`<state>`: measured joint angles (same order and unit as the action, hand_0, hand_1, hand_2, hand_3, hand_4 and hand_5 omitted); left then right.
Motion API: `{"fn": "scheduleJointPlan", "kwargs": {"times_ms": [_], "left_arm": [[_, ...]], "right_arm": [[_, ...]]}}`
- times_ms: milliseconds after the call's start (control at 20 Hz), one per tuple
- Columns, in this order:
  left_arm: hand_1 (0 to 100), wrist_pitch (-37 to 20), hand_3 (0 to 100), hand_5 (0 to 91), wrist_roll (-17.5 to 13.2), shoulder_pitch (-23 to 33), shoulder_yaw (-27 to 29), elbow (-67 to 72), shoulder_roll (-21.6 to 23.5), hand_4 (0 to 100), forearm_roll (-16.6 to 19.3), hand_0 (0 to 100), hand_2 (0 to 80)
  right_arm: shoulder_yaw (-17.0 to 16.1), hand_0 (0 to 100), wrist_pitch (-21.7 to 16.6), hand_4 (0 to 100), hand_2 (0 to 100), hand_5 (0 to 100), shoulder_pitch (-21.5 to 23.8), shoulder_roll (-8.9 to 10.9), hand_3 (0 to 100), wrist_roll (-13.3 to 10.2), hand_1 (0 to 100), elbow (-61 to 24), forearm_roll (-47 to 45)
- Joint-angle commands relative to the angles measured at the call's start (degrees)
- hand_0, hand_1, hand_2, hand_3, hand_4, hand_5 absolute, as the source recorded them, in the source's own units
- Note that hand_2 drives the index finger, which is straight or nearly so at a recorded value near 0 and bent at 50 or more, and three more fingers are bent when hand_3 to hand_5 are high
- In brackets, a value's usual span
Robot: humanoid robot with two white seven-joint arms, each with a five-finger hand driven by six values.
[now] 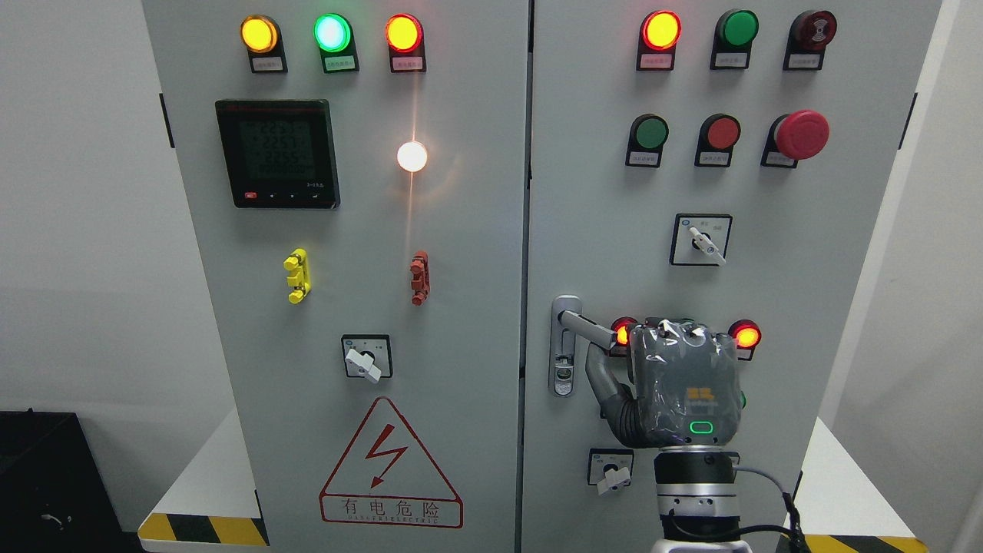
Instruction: Release door handle
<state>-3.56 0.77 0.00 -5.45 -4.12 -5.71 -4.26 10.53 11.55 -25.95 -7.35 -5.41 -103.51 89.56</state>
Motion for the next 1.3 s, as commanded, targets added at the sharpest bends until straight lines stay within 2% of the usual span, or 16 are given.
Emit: {"fn": "scheduleJointPlan", "kwargs": {"times_ms": [0, 951, 1252], "left_arm": [[56, -0.04, 0, 0.0, 0.02, 0.97, 0.00, -0.01, 0.00, 0, -0.05, 12, 0.0], [56, -0.04, 0, 0.0, 0.02, 0.97, 0.00, -0.01, 0.00, 0, -0.05, 12, 0.0], [56, -0.04, 0, 0.0, 0.02, 0.97, 0.00, -0.01, 0.00, 0, -0.05, 12, 0.0]], "right_arm": [[-0.07, 56, -0.04, 100, 98, 100, -0.33, 0.05, 100, 0.13, 41, -0.02, 0.00], [-0.07, 56, -0.04, 100, 98, 100, -0.42, -0.04, 100, 0.04, 41, -0.55, 0.00], [0.02, 56, -0.12, 100, 98, 100, 1.96, -0.04, 100, 0.04, 40, -2.31, 0.00]]}}
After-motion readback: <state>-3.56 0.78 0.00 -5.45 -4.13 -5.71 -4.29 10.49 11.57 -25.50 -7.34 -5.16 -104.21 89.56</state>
